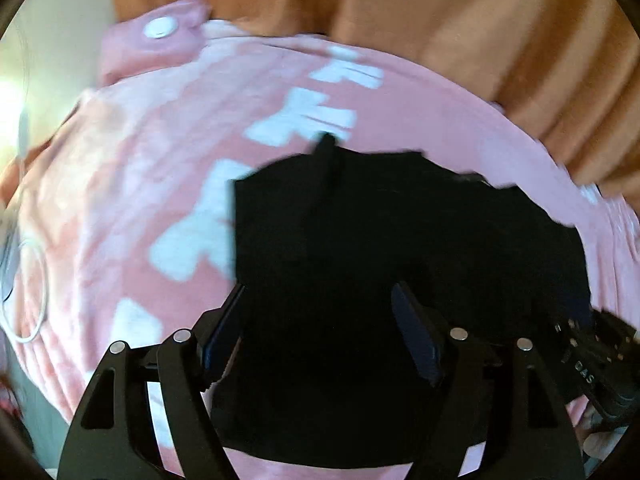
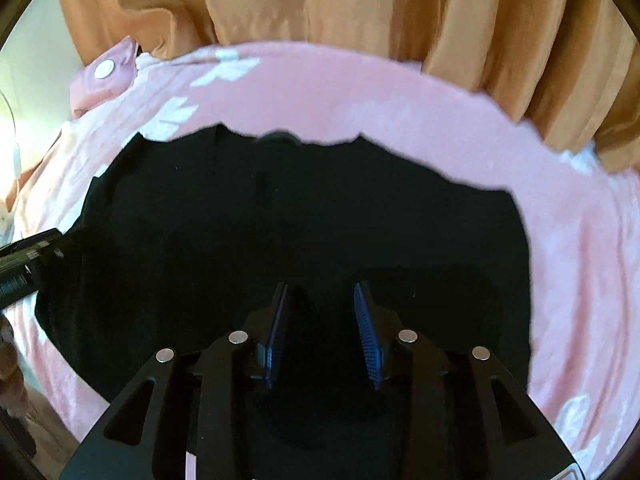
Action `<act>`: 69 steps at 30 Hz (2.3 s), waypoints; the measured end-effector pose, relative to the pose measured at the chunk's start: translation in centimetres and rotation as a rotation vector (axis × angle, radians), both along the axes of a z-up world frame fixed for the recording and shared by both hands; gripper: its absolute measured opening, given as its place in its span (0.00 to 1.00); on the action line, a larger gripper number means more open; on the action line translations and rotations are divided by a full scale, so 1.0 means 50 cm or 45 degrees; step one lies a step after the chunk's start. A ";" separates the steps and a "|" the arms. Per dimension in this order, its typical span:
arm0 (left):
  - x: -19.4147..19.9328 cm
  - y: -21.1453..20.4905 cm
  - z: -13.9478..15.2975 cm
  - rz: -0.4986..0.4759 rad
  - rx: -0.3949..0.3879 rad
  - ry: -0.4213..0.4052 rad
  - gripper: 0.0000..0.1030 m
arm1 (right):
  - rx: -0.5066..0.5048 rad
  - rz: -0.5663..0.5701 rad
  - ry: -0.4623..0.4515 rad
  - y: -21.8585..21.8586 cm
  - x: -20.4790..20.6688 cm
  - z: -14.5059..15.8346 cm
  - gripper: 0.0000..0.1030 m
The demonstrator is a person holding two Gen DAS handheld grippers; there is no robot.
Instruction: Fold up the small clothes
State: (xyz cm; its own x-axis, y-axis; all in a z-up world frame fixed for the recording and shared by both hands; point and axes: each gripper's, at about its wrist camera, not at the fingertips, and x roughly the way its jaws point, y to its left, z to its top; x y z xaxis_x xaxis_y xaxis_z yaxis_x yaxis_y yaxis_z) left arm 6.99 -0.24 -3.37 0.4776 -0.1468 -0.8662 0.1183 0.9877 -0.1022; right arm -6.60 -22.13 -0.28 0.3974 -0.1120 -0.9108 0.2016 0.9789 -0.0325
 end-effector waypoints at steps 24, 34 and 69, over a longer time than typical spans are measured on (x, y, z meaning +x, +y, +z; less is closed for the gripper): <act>-0.043 -0.121 0.167 -0.330 -0.645 -0.120 0.06 | 0.152 -0.117 -0.039 -0.070 0.001 0.044 0.49; -0.134 -0.346 0.086 -0.588 -0.591 0.069 0.22 | 0.166 -0.486 -0.123 -0.322 -0.083 0.115 0.53; -0.138 -0.180 0.009 -0.377 -0.334 -0.041 0.68 | 0.719 -0.162 -0.022 -0.232 -0.118 0.050 0.54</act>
